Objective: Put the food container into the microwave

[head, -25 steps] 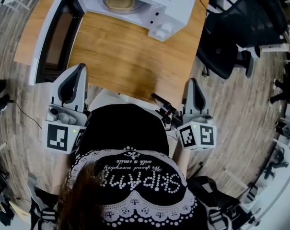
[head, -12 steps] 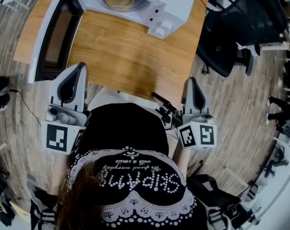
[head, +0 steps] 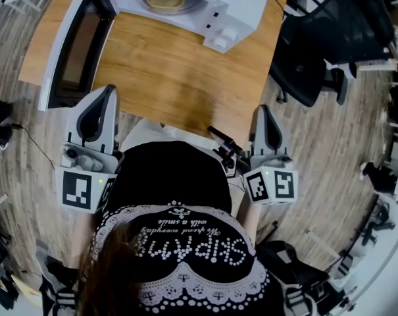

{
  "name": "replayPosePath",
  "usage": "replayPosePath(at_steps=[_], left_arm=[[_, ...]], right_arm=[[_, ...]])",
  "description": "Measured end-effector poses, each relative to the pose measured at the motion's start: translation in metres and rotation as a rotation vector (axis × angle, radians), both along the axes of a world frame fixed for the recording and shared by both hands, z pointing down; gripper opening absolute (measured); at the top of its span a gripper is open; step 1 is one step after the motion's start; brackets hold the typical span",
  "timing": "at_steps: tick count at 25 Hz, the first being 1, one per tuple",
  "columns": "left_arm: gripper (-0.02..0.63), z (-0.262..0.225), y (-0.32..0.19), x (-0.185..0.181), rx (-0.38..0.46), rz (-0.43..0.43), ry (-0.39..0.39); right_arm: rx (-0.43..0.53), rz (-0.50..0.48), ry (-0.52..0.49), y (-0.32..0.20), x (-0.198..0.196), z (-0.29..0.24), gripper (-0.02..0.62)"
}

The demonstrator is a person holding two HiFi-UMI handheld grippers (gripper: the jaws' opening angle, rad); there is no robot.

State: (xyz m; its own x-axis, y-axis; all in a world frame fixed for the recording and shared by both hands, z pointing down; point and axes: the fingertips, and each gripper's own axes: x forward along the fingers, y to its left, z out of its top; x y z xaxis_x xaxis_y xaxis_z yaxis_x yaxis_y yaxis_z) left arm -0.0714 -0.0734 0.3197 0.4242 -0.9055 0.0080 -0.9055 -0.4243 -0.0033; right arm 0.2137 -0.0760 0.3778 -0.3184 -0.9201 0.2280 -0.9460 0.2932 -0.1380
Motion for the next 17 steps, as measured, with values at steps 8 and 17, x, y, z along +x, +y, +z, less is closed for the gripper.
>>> replayPosePath(at_steps=[8,17], left_arm=[[0.029,-0.0003,0.0009,0.0002,-0.004,-0.001,-0.009],[0.029,0.0058,-0.0069,0.0004,-0.019,0.004,-0.014]], right_arm=[[-0.002,-0.004,0.000,-0.0002,-0.0004,0.0000,0.040],[-0.016,-0.011,0.005,-0.0058,0.0000,0.0070,0.040]])
